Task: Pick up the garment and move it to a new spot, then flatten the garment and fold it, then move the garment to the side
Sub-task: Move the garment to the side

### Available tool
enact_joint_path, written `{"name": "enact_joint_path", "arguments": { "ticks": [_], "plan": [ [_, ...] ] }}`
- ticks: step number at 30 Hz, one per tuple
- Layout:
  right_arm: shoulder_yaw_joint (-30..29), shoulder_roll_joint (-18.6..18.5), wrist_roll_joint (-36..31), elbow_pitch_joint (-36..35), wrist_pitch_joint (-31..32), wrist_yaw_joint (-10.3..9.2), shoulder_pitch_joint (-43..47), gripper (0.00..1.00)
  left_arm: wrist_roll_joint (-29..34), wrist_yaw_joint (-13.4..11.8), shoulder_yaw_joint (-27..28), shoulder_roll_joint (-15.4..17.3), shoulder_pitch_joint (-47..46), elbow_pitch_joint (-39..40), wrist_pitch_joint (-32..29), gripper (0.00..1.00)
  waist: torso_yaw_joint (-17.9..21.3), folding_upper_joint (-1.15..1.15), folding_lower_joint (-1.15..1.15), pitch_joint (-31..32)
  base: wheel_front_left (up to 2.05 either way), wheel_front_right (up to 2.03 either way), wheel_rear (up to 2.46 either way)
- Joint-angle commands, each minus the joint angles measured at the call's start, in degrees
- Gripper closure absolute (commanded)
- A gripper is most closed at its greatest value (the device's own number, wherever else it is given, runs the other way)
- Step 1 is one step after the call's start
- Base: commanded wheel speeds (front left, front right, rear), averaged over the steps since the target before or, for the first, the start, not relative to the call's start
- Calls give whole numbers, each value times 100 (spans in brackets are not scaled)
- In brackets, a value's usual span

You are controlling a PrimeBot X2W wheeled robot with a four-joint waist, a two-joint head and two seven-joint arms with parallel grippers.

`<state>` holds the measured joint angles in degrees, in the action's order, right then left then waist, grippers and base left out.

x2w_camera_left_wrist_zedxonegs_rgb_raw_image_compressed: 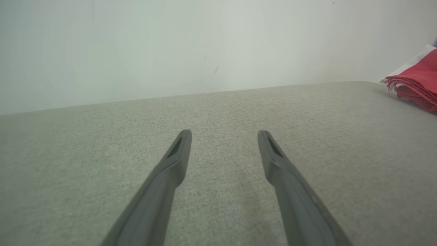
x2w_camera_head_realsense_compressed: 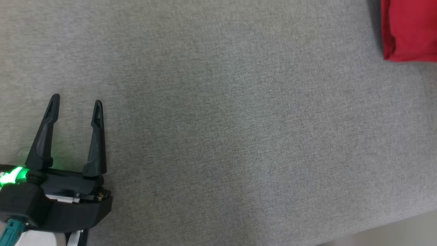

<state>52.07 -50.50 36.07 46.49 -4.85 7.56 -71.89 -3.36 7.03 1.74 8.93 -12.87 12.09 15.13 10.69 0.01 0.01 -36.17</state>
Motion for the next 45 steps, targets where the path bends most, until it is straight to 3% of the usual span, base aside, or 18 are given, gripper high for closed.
{"name": "enact_joint_path", "arguments": {
  "ticks": [1, 10, 12, 13, 24, 29, 33, 39, 45],
  "plan": [
    [20, -44, -24, 33, 3, -16, -91, 100, 29, -12, 7, 46, 21, 38, -1, 0, 144, -1, -1, -168, 0, 0, 0],
    [244, 66, -237, 398, -3, -16, -568, 100, -21, -49, -45, 43, 27, -11, -5, 0, 27, -1, -1, -239, 0, 0, 0],
    [241, 94, -326, 541, -61, -16, -664, 52, -35, -71, -49, 36, 44, -33, -8, 0, -5, -1, -1, -242, 0, 0, 0],
    [220, 121, -351, 606, -109, -16, -700, 0, -46, -78, -54, 26, 52, -46, -8, 0, -22, -1, -1, -240, 0, 0, 0],
    [-73, 506, -424, 1123, -792, -16, -671, 0, -173, -125, -38, -100, 137, -236, -1, 0, -113, -1, -1, 246, 0, 0, 0],
    [-584, 939, -305, 1046, -1026, -16, -301, 0, -268, -139, 68, -202, 329, -423, 0, 0, -154, -1, -1, 852, 0, 0, 0],
    [-1337, 1295, -445, 338, -1035, -16, 269, 0, -342, -153, 184, -274, 564, -533, 0, 0, -199, -1, -1, 1309, 0, 0, 0],
    [-2677, 1958, -1063, -862, -1038, -16, 1875, 0, -435, -131, 260, -378, 835, -723, 0, 0, -419, -1, -1, 1901, 0, 0, 0],
    [-3522, 2624, -1586, -1869, -1039, -16, 3490, 0, -501, -110, 266, -455, 992, -941, 0, 0, -685, -1, -1, 2348, 0, 0, 0]
  ]
}}
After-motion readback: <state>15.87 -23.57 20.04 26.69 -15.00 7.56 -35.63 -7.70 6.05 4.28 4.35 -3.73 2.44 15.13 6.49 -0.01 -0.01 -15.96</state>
